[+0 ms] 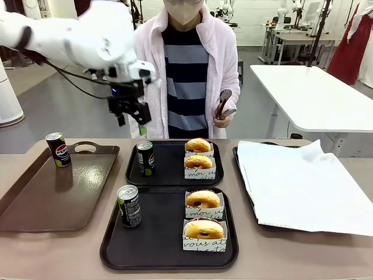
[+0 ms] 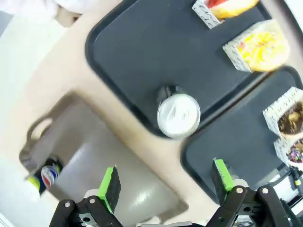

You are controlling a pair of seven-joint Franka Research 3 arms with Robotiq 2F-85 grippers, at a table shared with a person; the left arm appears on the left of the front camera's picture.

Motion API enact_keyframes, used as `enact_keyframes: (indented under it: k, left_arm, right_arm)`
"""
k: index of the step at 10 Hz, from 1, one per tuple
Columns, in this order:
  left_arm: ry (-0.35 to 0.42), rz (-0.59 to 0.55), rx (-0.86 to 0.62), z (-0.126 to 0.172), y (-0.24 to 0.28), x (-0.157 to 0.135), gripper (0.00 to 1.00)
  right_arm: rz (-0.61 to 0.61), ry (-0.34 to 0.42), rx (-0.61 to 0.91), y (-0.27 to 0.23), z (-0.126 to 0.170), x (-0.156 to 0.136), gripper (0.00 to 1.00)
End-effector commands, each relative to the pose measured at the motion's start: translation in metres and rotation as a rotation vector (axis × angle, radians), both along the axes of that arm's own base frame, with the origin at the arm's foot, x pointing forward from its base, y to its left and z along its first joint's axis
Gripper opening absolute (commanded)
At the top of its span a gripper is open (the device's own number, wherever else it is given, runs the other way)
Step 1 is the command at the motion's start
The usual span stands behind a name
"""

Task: Set up donuts and drinks on trays.
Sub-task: Pick up one Pepsi coke from the Handle tray and place it on the Flat Tray without a Pepsi coke.

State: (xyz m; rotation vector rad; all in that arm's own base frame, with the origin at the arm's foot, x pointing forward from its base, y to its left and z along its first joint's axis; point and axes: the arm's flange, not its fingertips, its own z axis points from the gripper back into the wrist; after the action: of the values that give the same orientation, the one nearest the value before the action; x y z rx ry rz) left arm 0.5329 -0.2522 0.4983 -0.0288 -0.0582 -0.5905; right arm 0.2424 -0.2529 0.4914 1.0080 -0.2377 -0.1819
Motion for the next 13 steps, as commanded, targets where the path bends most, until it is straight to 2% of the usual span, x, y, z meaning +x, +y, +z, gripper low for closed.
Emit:
enact_keyframes:
  k: [1,2,4,5,9,10,12,13]
  left_arm:
    - [0.009,-0.005,-0.057,0.002,0.044,-0.042,1.0]
    - [0.031,0.002,-0.081,0.0,0.056,-0.052,1.0]
    - [0.019,0.048,-0.088,-0.007,0.08,-0.067,1.0]
    - [0.024,0.026,-0.057,0.015,0.058,-0.047,1.0]
    - [0.026,0.027,-0.066,0.01,0.063,-0.054,1.0]
    - [0.056,0.098,-0.037,-0.007,0.11,-0.055,1.0]
    - [0.071,0.257,-0.009,-0.036,0.178,-0.111,1.0]
    - [0.079,0.255,0.021,-0.039,0.198,-0.106,1.0]
  right_arm:
    - [0.002,-0.022,0.019,-0.001,0.001,0.001,1.0]
    - [0.002,-0.022,0.019,-0.001,0.001,0.001,1.0]
    - [0.002,-0.022,0.019,-0.001,0.001,0.001,1.0]
    - [0.002,-0.022,0.019,-0.001,0.001,0.001,1.0]
    - [0.002,-0.022,0.019,-0.001,0.001,0.001,1.0]
    - [0.002,-0.022,0.019,-0.001,0.001,0.001,1.0]
    - [0.002,-0.022,0.019,-0.001,0.001,0.001,1.0]
    - [0.002,-0.022,0.019,-0.001,0.001,0.001,1.0]
